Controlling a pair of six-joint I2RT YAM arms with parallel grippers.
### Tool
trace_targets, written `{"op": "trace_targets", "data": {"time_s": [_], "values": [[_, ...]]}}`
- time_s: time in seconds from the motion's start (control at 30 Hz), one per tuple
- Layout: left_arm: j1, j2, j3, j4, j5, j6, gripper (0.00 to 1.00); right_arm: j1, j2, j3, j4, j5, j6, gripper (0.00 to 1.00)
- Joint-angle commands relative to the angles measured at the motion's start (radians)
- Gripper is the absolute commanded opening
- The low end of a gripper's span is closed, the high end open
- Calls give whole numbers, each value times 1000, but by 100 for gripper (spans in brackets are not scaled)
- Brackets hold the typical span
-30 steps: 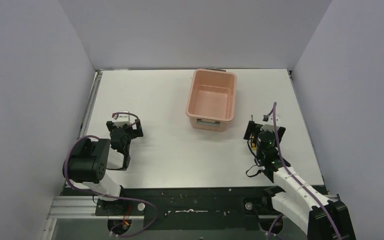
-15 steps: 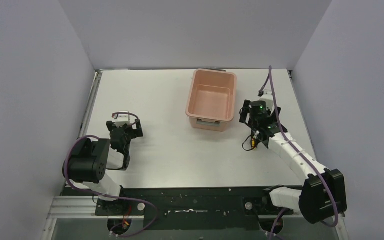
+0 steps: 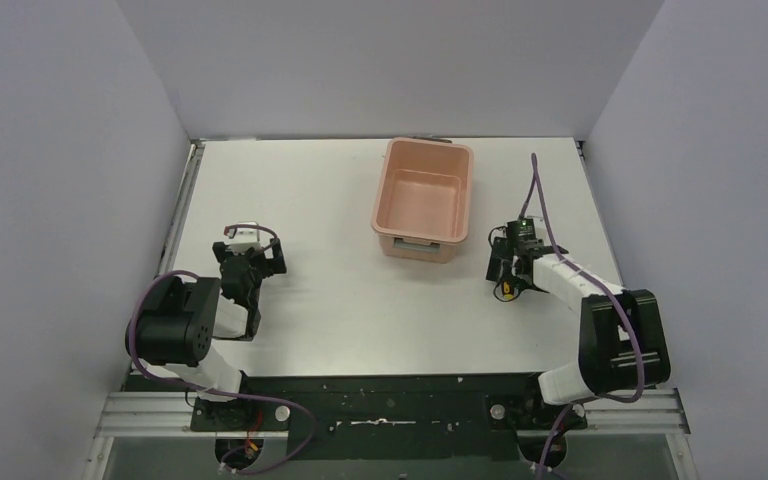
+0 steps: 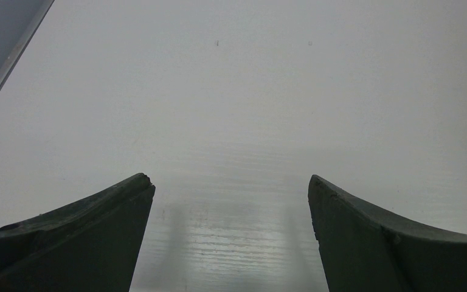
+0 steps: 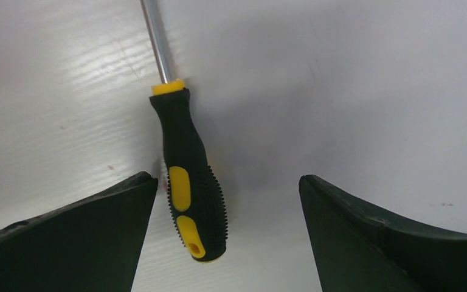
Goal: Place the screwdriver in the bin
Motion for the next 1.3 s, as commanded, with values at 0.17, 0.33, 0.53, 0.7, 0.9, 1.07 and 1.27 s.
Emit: {"op": "trace_targets", "data": {"time_s": [0.17,0.33,0.53,0.7,0.9,1.07,1.27], "values": [[4,-8,15,40,0,7,97,-75,121,-30,86,-242,-64,35],[4,-8,14,40,0,6,97,-78,107,-16,68,-242,-72,2],[4,-8,14,40,0,6,97,-77,37,107,-38,-194,-71,0],[5,-9,14,39,0,6,97,-80,18,319,-198,-165,-87,0],[5,-8,13,41,0,7,97,-69,19,582,-355,-144,-73,0],[4,-9,14,40,0,6,97,28,68,768,-431,-118,-55,0],[4,-9,14,40,0,7,97,189,208,968,-443,-116,-26,0]]}}
